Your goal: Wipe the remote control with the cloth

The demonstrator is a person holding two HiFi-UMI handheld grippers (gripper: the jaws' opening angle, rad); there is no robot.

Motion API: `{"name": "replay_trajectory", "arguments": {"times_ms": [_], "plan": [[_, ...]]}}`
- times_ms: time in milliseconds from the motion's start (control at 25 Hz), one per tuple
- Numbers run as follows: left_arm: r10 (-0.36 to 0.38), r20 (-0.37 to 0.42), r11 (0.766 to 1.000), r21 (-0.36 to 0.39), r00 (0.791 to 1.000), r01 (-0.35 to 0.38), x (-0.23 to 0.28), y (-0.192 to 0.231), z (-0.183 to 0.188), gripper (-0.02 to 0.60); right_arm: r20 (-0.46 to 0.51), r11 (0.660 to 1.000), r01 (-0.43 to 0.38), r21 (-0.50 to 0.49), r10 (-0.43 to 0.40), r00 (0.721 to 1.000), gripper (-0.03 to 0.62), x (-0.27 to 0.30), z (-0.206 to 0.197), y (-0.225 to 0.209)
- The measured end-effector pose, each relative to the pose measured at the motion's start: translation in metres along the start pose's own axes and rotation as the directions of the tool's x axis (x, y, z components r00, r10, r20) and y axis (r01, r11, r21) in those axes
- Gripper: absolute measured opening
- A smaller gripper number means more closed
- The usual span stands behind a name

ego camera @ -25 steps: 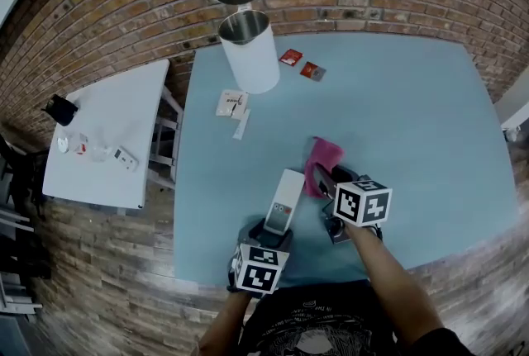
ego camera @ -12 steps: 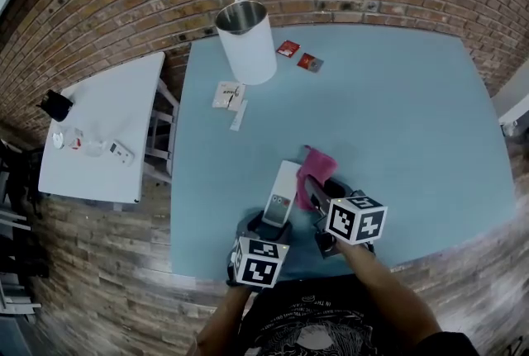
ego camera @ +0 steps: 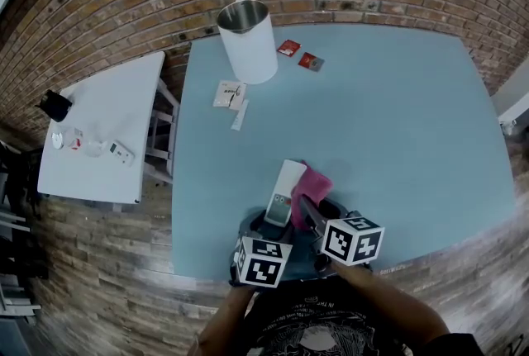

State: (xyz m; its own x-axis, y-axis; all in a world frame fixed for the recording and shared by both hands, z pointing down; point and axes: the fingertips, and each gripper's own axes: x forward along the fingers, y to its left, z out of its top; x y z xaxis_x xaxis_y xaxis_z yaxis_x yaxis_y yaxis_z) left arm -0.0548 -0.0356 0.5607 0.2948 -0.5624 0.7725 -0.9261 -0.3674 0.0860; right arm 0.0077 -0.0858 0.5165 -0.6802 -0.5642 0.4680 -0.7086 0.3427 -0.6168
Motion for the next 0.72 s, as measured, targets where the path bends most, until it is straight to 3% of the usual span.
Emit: {"name": "replay_trajectory", "arguments": {"times_ms": [160, 280, 560, 720], "plan": [[-0.009, -0.005, 1.0, 0.009, 1.0, 0.009, -0.001, 0.0, -0.001, 0.282, -0.026, 0.999, 0.007, -0.045, -0.008, 1.0, 0.066, -0.002, 0.0, -0.002], [-0.033, -0.016, 0.999, 0.036, 0.999, 0.034, -0.001, -0.001, -0.002, 0.282, -0.078, 0.989, 0.019, -0.148, -0.03, 0.996, 0.067, -0.004, 0.016, -0.014], [-0.08, -0.037, 0.992, 0.095, 0.996, 0.083, -0.003, -0.003, -0.004, 0.282, -0.214, 0.924, -0.009, -0.383, -0.08, 0.974, 0.067, -0.001, 0.071, -0.039], [-0.09, -0.047, 0.99, 0.108, 0.995, 0.094, -0.003, -0.004, -0.004, 0.282, -0.342, 0.867, -0.088, -0.49, -0.099, 0.934, 0.067, 0.009, 0.074, -0.047]]}}
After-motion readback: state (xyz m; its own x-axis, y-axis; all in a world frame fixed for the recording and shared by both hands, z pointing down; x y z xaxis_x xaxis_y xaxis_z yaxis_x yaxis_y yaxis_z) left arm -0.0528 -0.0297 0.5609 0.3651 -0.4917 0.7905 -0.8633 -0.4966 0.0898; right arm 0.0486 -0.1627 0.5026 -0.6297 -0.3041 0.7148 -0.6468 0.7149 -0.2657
